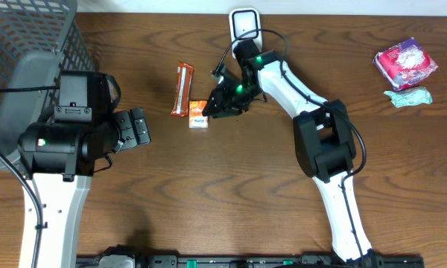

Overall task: Scan the item barcode
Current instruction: 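Grasp the orange box with the right gripper and lift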

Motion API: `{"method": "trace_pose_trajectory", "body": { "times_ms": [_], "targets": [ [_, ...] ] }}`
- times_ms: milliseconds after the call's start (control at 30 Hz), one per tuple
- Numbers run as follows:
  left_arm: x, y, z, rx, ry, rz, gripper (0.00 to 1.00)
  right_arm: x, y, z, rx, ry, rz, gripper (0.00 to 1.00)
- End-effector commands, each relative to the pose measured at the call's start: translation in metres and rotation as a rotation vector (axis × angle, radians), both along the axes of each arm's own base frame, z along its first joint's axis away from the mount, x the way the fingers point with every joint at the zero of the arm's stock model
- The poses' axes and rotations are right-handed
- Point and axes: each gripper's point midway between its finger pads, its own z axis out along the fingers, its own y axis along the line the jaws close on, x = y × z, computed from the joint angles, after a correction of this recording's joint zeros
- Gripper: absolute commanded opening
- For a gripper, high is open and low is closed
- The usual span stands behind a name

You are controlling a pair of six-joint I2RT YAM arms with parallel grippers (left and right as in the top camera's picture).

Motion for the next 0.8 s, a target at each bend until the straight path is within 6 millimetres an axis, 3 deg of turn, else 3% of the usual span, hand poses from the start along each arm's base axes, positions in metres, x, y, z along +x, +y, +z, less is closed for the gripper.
{"method": "trace_pose_trajectory", "body": {
  "times_ms": [0, 100, 167, 200, 433, 567, 767],
  "targets": [
    [0.0, 0.001, 0.001, -0.004, -0.003, 0.013, 0.98, 0.027, -0.009, -0.002, -0.174, -0.056, -0.152, 0.42],
    [0.0, 0.001, 0.001, -0.004, -0.004, 0.013, 0.98, 0.034, -0.005, -0.007, -0.224, -0.076, -0.208, 0.48],
    [0.0, 0.001, 0.001, -0.004, -0.004, 0.013, 0.98, 0.033, 0.001, -0.008, -0.233, -0.105, -0.201, 0.7],
    [0.0, 0.001, 0.001, -0.004, -0.004, 0.013, 0.98, 0.032, 0.005, -0.008, -0.228, -0.112, -0.194, 0.75],
    [0.0, 0.001, 0.001, -0.004, -0.004, 0.013, 0.98, 0.025, 0.008, -0.02, -0.341, -0.148, -0.209, 0.77],
    [0.0, 0.001, 0.001, -0.004, -0.004, 0.013, 0.98, 0.019, 0.008, -0.027, -0.365, -0.137, -0.207, 0.72],
    [0.0, 0.001, 0.001, -0.004, -0.004, 0.013, 0.98, 0.014, 0.01, -0.032, -0.353, -0.111, -0.195, 0.4]
  ]
}}
